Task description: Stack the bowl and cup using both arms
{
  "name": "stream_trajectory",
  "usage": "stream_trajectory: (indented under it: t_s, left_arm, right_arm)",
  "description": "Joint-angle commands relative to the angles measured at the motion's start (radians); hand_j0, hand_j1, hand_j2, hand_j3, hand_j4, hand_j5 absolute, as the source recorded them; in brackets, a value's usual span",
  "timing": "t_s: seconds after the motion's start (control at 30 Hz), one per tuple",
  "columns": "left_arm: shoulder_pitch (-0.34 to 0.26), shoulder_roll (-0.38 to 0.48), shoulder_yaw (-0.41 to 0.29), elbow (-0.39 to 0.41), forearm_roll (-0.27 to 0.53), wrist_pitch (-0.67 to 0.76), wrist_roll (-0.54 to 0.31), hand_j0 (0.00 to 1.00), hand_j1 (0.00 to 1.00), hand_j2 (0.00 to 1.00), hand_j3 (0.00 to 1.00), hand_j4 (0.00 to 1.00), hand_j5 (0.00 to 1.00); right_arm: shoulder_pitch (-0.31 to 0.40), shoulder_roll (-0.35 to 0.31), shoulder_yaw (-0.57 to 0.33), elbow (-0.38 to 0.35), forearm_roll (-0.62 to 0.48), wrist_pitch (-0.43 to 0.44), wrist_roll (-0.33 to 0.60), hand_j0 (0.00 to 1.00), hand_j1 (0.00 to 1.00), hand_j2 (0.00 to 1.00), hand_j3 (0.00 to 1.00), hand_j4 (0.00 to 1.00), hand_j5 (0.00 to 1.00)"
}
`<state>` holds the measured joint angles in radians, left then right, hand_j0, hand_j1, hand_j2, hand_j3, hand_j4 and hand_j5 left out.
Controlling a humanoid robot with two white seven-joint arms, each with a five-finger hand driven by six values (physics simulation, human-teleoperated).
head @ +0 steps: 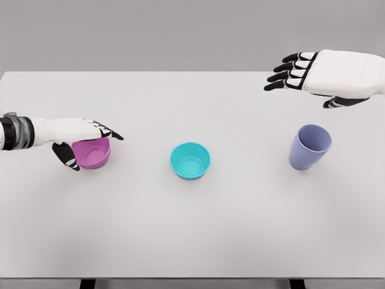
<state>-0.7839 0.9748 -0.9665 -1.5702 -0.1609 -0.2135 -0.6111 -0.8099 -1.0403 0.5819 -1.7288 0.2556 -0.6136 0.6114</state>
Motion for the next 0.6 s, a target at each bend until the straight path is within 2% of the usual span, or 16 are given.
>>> stream_trajectory:
  t_s: [0.0,0.57]
  left_arm:
    - [0.0,0.001,0.0,0.001,0.001,0.0,0.0,1.0,1.0,1.0,1.0,1.0,1.0]
    - [0.006,0.002,-0.005,0.002,0.0,0.002,0.0,1.0,1.0,1.0,1.0,1.0,1.0]
  right_arm:
    - [0.0,-0.001,-0.001,0.0,-0.004,0.003,-0.001,1.0,1.0,1.0,1.0,1.0,1.0]
    - [0.0,-0.001,-0.001,0.0,-0.004,0.003,-0.001,1.0,1.0,1.0,1.0,1.0,1.0]
